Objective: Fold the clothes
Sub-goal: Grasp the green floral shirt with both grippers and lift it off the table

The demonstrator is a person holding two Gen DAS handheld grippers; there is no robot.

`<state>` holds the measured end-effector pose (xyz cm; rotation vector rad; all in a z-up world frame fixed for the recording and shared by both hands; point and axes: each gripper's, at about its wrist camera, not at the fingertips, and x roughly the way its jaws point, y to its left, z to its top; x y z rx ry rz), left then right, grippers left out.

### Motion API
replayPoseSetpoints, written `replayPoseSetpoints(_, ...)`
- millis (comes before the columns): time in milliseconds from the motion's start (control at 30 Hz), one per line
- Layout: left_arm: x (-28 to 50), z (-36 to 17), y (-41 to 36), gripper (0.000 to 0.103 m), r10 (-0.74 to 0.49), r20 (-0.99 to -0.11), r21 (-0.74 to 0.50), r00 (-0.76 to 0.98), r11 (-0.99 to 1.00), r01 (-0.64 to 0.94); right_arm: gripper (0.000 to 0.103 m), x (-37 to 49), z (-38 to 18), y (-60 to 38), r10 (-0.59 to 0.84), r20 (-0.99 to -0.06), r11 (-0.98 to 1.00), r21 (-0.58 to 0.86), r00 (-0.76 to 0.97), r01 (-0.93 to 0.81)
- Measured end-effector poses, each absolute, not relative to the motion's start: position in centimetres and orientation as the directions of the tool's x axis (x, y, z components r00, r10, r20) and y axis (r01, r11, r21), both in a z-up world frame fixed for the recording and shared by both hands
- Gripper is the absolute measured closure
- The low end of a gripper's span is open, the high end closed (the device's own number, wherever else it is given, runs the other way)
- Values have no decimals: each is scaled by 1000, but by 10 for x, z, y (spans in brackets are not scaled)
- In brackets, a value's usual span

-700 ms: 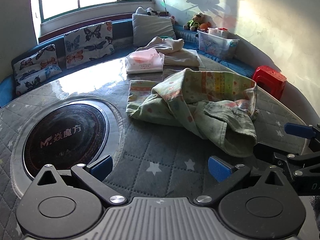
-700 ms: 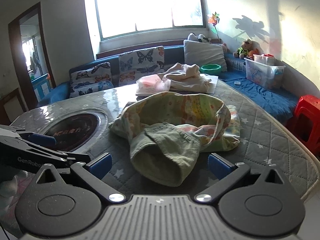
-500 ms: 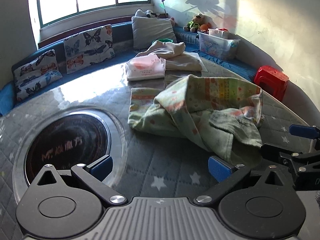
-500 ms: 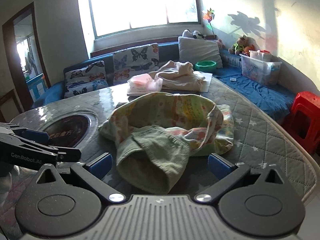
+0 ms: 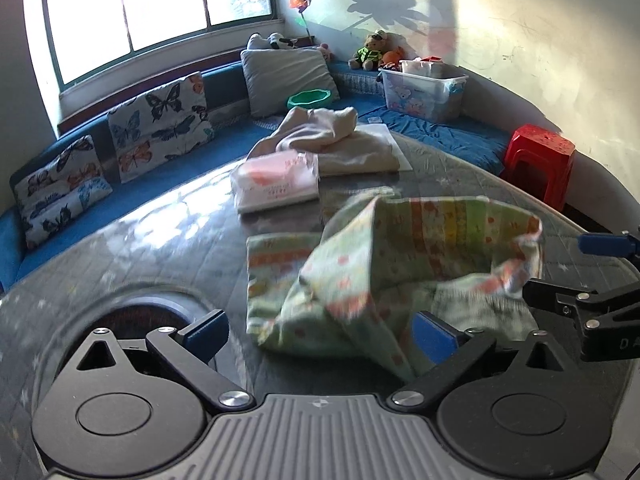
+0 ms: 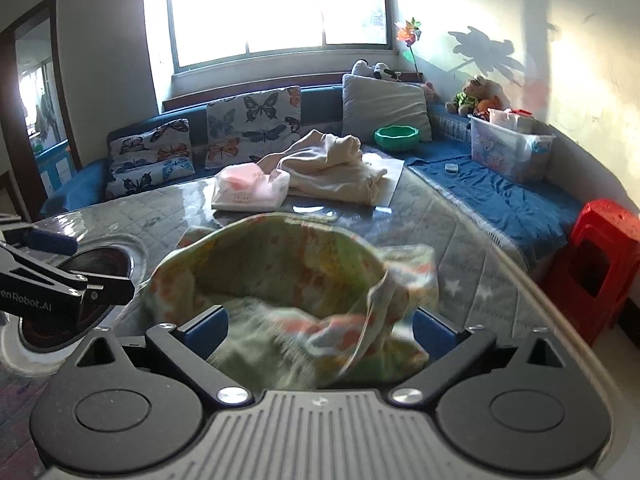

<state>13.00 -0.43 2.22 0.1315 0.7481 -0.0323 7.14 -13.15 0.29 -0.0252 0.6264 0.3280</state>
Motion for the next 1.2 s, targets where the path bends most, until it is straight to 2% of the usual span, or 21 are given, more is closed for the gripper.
replayPoseSetpoints(167, 162, 24, -12, 4, 1, -680, 119, 733, 987, 110, 14, 108, 5, -129, 276, -583, 949, 37, 764, -314)
replayPoseSetpoints(267, 183, 22, -17, 4, -10, -688, 121, 726, 984, 129, 16, 125, 3, -130, 277, -593, 944, 23, 756, -328)
replayPoseSetpoints(500, 222, 0, -20, 8, -2, -735, 133, 678, 980, 147, 26, 160, -11, -122, 256, -638, 936, -24, 726, -351)
replayPoseSetpoints(567, 232, -6, -20, 12, 2, -748, 136, 664, 979, 151, 38, 166, -15, -121, 258, -651, 933, -24, 714, -359)
replayPoseSetpoints(600, 237, -10, -20, 16, 4, -754, 138, 657, 979, 152, 40, 168, -18, -120, 260, -657, 931, -23, 707, -364)
replayPoseSetpoints(667, 248, -16, -20, 23, 8, -766, 141, 642, 978, 156, 50, 171, -20, -120, 264, -667, 927, -25, 697, -375)
replayPoseSetpoints(700, 253, -20, -20, 31, 11, -773, 143, 635, 977, 157, 52, 171, -22, -120, 263, -670, 925, -27, 694, -378)
replayPoseSetpoints(733, 258, -23, -20, 43, 12, -778, 144, 628, 977, 159, 61, 172, -24, -119, 263, -674, 925, -29, 691, -380)
replayPoseSetpoints(767, 259, -24, -17, 52, 6, -783, 137, 623, 977, 162, 70, 172, -25, -120, 259, -676, 926, -28, 690, -376)
replayPoseSetpoints(800, 248, -21, -15, 68, -6, -785, 122, 619, 979, 165, 72, 172, -26, -121, 256, -679, 928, -27, 688, -372)
replayPoseSetpoints(833, 248, -22, -13, 79, -15, -789, 111, 615, 980, 168, 79, 172, -27, -123, 253, -681, 929, -26, 687, -368)
replayPoseSetpoints(867, 247, -21, -11, 83, -22, -789, 105, 614, 980, 170, 88, 171, -27, -124, 246, -682, 932, -29, 689, -361)
replayPoseSetpoints(900, 245, -21, -9, 88, -27, -786, 101, 617, 980, 172, 90, 170, -28, -126, 238, -681, 935, -32, 693, -352)
replayPoseSetpoints(967, 238, -17, -5, 91, -30, -780, 98, 625, 981, 169, 96, 167, -28, -131, 229, -677, 941, -28, 700, -336)
replayPoseSetpoints(1067, 228, -11, 1, 91, -35, -770, 92, 637, 982, 165, 99, 160, -22, -139, 224, -663, 944, -34, 715, -327)
replayPoseSetpoints(1200, 211, -3, 11, 95, -36, -757, 87, 653, 984, 156, 100, 141, -14, -146, 224, -633, 946, -42, 741, -322)
